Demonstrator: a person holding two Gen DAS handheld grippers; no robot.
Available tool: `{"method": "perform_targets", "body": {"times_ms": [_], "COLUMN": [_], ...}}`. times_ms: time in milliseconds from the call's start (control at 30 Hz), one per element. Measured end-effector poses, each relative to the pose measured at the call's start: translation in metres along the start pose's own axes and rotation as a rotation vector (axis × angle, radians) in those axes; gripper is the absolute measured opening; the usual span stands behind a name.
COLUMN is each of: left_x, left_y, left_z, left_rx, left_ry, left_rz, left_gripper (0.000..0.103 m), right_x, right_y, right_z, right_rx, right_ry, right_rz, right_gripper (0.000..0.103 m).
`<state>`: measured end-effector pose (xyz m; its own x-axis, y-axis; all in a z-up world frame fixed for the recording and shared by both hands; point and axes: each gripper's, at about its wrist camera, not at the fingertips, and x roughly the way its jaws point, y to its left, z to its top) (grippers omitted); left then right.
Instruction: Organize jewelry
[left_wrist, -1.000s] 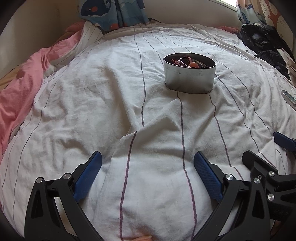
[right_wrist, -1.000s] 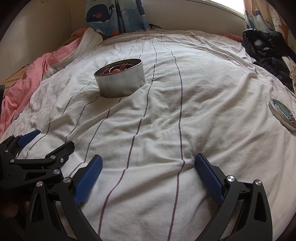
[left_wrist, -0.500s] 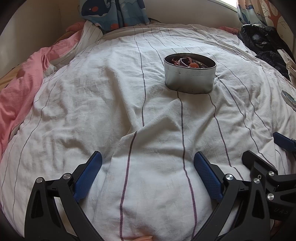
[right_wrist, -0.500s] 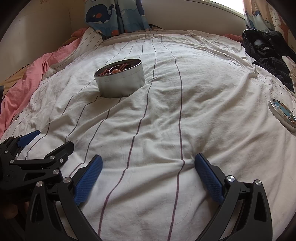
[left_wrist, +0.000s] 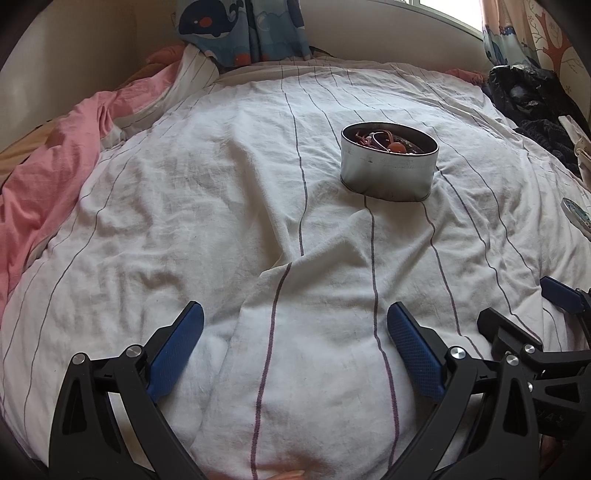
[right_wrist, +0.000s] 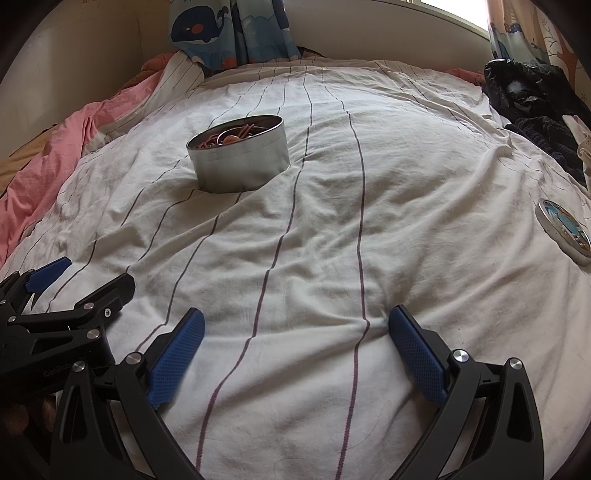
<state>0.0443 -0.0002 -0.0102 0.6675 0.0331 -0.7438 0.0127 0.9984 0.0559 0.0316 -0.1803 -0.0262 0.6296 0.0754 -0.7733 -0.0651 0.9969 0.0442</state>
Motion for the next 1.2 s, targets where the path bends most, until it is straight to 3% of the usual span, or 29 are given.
{"method": "perform_targets", "body": {"times_ms": [233, 367, 500, 1200], "left_x": [-0.011, 0.0, 0.004, 0.006], "left_y": [0.011, 0.021, 0.016, 0.019], "left_z": [0.006, 0.002, -0.001, -0.002], "left_rx": [0.01, -0.038, -0.014, -0.028], "left_ry": [-0.019, 0.029, 0.02, 0.023], "left_rz": [0.066, 0.046, 0.072, 0.055], "left_gripper": [0.096, 0.096, 0.096, 0.096], "right_x": [0.0, 0.0, 0.0, 0.0], "right_y": [0.0, 0.0, 0.0, 0.0], "right_z": [0.0, 0.0, 0.001, 0.002], "right_rx": [0.0, 0.001, 0.001, 0.01], "right_ry": [0.0, 0.0, 0.001, -0.003], "right_rz": [0.0, 0.001, 0.001, 0.011], "right_gripper": [0.096, 0.096, 0.096, 0.096]}}
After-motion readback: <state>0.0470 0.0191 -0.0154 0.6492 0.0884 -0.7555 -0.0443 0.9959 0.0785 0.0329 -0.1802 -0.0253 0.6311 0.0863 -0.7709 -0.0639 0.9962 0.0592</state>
